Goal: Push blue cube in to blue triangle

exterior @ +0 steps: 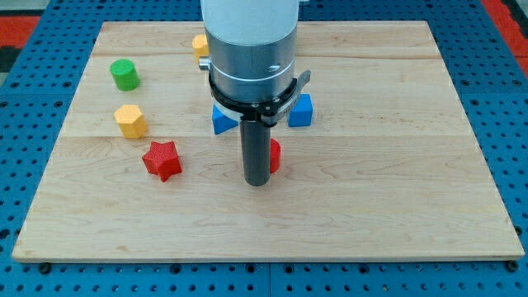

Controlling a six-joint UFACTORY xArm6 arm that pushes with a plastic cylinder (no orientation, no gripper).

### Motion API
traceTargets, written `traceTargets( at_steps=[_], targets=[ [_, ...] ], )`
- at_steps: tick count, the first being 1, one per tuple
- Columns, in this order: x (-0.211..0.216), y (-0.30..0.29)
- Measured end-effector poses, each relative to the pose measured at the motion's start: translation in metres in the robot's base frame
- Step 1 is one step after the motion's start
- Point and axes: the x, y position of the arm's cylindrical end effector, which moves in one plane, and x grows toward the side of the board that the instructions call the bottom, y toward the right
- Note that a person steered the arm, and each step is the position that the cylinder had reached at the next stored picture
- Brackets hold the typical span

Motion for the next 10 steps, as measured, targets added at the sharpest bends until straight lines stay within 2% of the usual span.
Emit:
traceTargets(
  at_steps=[1,2,3,4,6,7,9,10],
  targets=[
    [0.009,0.02],
    [-0.046,0.131],
    [-0.092,0.145],
    [-0.122,0.132],
    [-0.116,0.006],
    [-0.132,0.006],
    [-0.133,-0.1],
    [-0.149,-0.103]
  ],
)
